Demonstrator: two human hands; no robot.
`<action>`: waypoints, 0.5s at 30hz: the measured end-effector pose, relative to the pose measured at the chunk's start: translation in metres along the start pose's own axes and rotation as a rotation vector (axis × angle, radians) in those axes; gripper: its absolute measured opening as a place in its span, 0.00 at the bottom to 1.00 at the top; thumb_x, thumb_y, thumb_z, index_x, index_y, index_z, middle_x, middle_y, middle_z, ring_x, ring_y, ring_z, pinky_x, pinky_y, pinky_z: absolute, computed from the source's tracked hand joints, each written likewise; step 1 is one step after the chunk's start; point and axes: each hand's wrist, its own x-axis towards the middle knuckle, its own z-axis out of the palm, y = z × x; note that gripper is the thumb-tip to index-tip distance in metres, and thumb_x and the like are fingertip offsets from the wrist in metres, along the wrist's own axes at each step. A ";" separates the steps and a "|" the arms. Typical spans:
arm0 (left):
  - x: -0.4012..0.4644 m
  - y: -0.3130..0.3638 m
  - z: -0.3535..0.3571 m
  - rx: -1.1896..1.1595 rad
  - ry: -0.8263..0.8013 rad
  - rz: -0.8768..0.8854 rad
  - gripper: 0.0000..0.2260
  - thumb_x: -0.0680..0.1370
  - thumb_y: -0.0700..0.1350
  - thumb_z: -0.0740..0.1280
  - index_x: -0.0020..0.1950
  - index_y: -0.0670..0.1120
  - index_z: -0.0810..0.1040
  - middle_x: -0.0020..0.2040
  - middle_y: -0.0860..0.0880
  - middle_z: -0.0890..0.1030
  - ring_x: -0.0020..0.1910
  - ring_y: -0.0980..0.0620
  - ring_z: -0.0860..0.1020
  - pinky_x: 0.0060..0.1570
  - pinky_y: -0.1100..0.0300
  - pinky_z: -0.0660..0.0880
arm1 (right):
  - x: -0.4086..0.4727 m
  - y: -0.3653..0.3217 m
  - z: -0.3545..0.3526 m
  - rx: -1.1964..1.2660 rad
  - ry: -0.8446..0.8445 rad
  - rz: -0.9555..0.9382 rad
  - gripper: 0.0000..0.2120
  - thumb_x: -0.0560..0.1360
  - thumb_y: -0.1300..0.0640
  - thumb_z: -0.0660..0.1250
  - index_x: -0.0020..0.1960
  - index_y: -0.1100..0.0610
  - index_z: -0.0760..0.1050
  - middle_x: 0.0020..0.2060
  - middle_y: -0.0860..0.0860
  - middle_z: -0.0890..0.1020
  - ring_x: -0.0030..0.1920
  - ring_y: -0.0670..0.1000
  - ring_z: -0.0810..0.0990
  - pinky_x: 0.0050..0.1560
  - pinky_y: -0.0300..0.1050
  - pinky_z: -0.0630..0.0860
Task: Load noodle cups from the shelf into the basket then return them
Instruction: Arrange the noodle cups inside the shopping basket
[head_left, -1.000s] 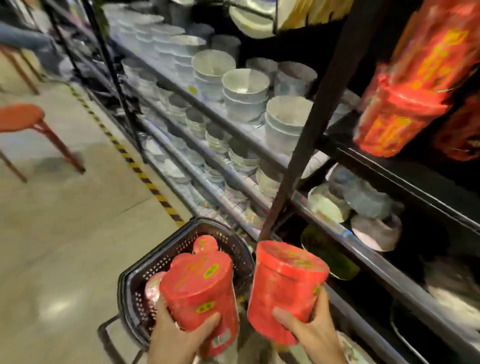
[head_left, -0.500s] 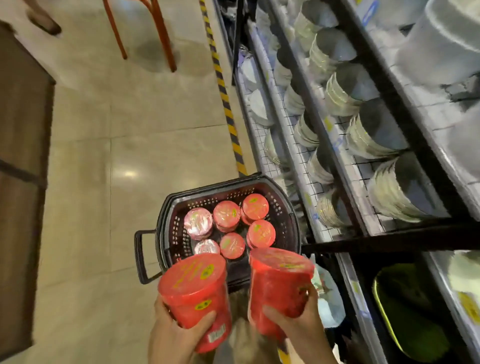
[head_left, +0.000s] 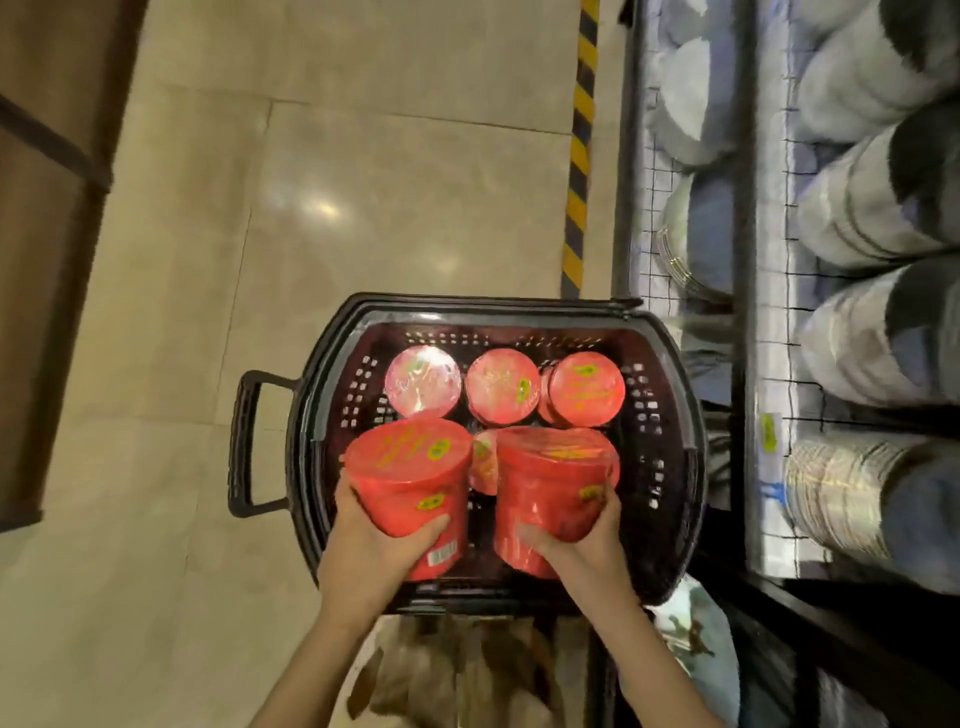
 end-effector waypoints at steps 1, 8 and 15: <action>0.014 -0.007 0.008 0.014 -0.007 0.001 0.57 0.48 0.68 0.70 0.72 0.47 0.57 0.63 0.45 0.74 0.59 0.44 0.75 0.56 0.52 0.71 | 0.016 0.007 0.007 -0.025 0.000 0.005 0.52 0.61 0.53 0.80 0.75 0.50 0.50 0.63 0.49 0.71 0.62 0.52 0.72 0.62 0.48 0.68; 0.096 -0.066 0.054 0.029 -0.059 0.056 0.51 0.55 0.56 0.80 0.72 0.49 0.58 0.61 0.50 0.74 0.57 0.50 0.74 0.52 0.62 0.66 | 0.097 0.053 0.047 -0.077 0.008 0.019 0.56 0.60 0.53 0.81 0.76 0.49 0.47 0.69 0.53 0.68 0.67 0.55 0.68 0.68 0.53 0.66; 0.126 -0.092 0.077 -0.090 -0.151 0.170 0.48 0.54 0.59 0.75 0.68 0.58 0.54 0.60 0.63 0.66 0.58 0.70 0.68 0.54 0.81 0.61 | 0.116 0.072 0.064 -0.131 -0.021 0.002 0.56 0.60 0.54 0.81 0.75 0.51 0.47 0.62 0.47 0.66 0.62 0.46 0.66 0.62 0.41 0.62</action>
